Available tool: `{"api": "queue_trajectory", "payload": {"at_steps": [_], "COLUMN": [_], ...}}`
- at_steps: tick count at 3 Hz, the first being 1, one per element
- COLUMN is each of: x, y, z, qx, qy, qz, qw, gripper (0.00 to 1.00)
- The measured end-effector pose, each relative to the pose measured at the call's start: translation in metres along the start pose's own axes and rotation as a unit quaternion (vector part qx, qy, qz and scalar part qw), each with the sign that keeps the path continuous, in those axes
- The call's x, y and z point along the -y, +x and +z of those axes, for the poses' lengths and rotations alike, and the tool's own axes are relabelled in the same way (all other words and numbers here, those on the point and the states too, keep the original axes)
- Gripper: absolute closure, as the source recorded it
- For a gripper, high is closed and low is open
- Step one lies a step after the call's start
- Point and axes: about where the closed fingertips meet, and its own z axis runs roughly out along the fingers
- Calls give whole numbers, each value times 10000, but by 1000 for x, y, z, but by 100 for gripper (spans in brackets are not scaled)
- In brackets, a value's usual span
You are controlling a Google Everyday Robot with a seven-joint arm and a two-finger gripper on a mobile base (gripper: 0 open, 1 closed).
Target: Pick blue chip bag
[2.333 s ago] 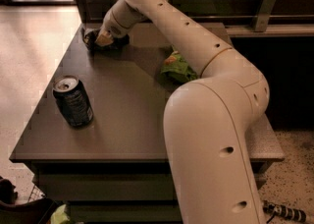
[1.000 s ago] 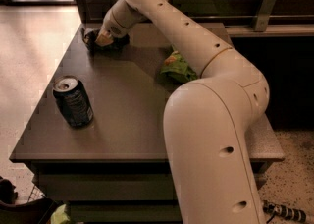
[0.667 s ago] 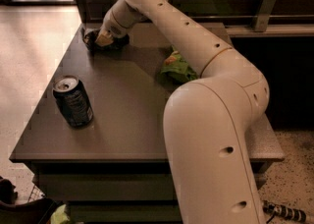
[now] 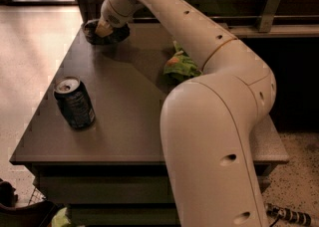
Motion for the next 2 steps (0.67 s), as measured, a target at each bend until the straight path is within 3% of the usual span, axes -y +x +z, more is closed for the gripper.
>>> {"api": "queue_trajectory", "payload": {"at_steps": [1, 2], "x": [15, 20], "y": [-39, -52], "z": [-47, -68], "qx": [-242, -298], "qy": [516, 743], "qz": [-293, -393], "qw": [9979, 9960], "gripper": [100, 100]}}
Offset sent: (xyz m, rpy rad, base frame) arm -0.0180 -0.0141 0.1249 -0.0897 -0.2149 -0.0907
